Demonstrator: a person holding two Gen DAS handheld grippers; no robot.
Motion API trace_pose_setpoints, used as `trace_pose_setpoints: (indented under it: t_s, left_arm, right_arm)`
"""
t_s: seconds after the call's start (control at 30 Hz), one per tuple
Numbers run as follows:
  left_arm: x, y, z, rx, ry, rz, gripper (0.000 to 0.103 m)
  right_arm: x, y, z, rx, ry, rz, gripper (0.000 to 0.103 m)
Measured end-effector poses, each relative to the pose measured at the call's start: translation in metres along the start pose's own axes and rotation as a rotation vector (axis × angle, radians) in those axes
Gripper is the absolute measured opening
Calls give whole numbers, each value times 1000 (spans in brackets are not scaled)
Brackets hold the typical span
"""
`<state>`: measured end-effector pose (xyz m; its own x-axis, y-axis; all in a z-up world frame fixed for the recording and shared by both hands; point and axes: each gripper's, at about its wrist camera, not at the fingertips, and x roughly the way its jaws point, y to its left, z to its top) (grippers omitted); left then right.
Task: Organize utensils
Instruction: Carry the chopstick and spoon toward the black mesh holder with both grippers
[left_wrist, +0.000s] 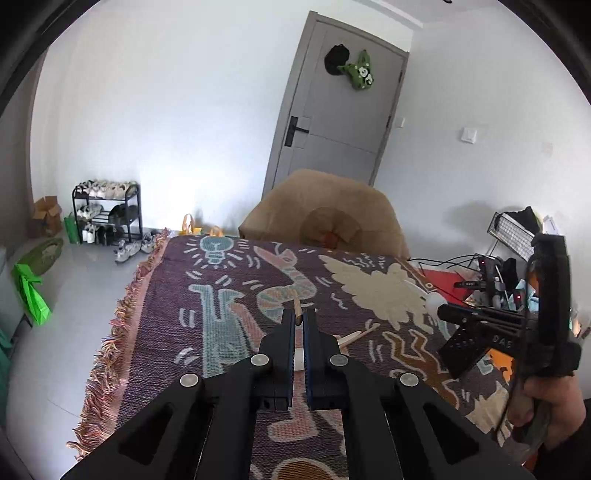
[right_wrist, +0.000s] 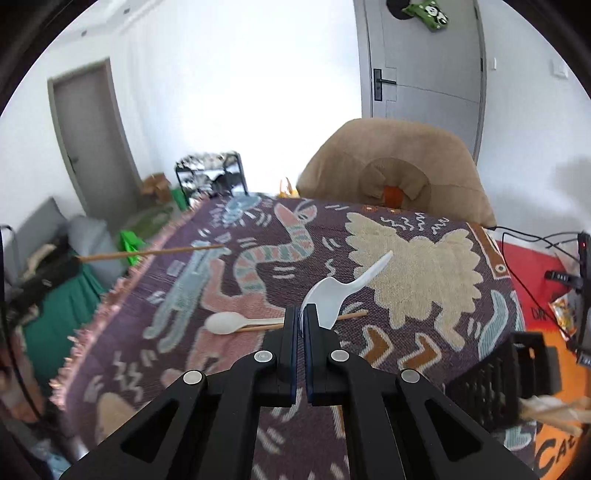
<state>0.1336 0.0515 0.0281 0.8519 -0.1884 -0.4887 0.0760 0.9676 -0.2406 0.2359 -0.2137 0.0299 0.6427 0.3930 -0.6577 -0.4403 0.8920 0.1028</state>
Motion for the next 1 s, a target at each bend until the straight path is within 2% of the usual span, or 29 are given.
trace_pose_setpoints:
  t_s: [0.27,0.53,0.8,1.0]
  left_arm:
    - [-8,-40,8,48,-16,-60,3]
    - [-16,-73,21,84,-31,-134,3]
    - [-21,-109,33,130,-43,-211,3]
    - [-19,-136,39,165,-36,-258,3]
  right_arm:
    - [-67,-37,6,98,-37,88,4]
    - [-115,-60,9,164,-65,118,4]
    - [-155,-82,5,259,-83,156,4]
    - [-168,-103,-4,353,-84,182,4]
